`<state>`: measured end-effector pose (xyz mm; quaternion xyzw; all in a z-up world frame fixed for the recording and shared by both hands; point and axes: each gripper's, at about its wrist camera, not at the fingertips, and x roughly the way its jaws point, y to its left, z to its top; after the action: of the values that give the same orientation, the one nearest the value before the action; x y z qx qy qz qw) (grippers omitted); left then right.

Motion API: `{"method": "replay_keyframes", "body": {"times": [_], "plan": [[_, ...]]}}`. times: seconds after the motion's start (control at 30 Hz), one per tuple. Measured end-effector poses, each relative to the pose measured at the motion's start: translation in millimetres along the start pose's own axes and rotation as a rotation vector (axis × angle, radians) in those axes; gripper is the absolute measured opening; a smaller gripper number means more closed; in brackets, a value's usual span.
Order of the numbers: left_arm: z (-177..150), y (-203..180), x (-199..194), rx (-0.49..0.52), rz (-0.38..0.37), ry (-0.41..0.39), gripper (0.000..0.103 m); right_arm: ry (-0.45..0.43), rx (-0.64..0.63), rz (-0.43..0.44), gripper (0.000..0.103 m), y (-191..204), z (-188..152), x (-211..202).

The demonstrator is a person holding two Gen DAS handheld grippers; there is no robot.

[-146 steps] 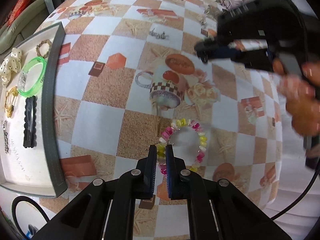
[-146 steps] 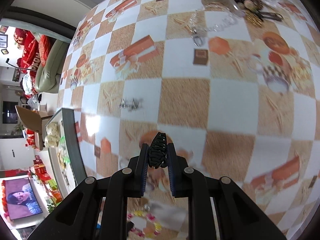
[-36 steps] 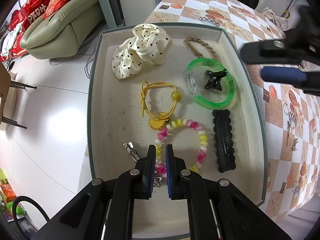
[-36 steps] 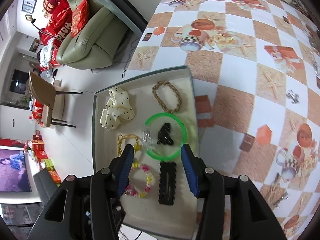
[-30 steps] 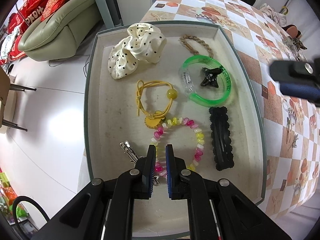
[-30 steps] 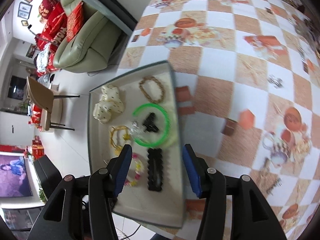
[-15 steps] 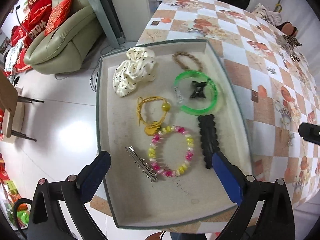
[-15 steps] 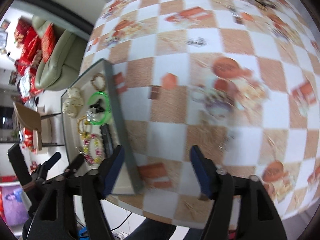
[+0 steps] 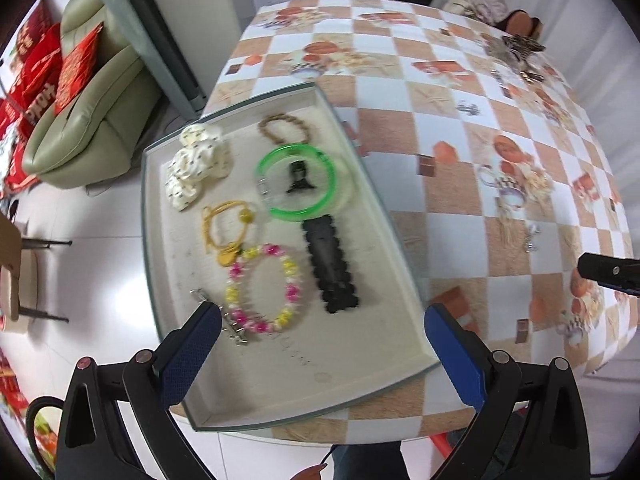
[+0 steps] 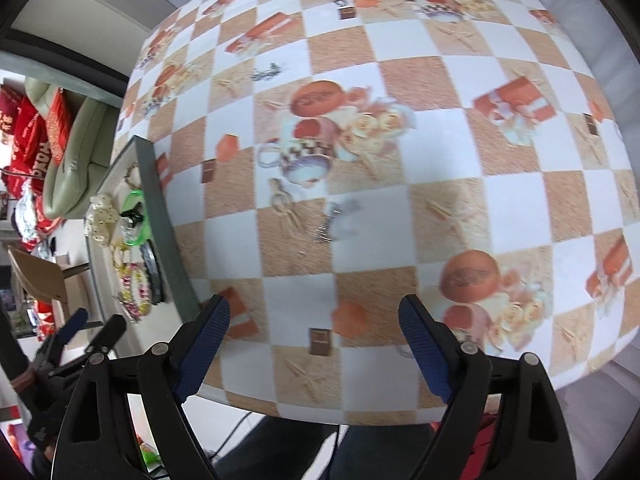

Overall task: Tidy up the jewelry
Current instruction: 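Grasp the tan hair clip with the left tool while the right tool grasps the silver charm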

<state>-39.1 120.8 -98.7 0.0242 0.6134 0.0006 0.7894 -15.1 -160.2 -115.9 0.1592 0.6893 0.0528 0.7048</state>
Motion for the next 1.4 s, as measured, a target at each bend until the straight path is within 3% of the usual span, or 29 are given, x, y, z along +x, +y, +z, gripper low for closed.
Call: {"method": "replay_keyframes", "body": {"times": [0.3, 0.67, 0.9, 1.17, 1.27, 1.4], "plan": [[14.1, -21.2, -3.9, 0.045, -0.033, -0.018, 0.103, -0.001, 0.023, -0.023, 0.088, -17.0, -3.3, -2.6], [38.7, -64.8, 5.7, 0.036, -0.051, 0.005, 0.103, 0.007, -0.088, -0.043, 0.088, -25.3, 31.2, -2.9], [60.0, -99.1, 21.5, 0.065, -0.060, 0.014, 0.103, 0.031, -0.155, -0.038, 0.088, -32.8, 37.0, 4.7], [75.8, -137.4, 55.0, 0.101, -0.114, 0.050, 0.103, 0.056, -0.134, -0.023, 0.088, -52.6, 31.8, 14.4], [78.0, -148.6, 71.1, 0.121, -0.119, 0.069, 0.092, 0.056, -0.140, -0.026, 0.088, -54.4, 30.0, 19.8], [78.0, -157.0, 88.3, 0.143, -0.115, 0.096, 0.089, 0.054, -0.151, -0.021, 0.088, -53.0, 26.8, 26.3]]}}
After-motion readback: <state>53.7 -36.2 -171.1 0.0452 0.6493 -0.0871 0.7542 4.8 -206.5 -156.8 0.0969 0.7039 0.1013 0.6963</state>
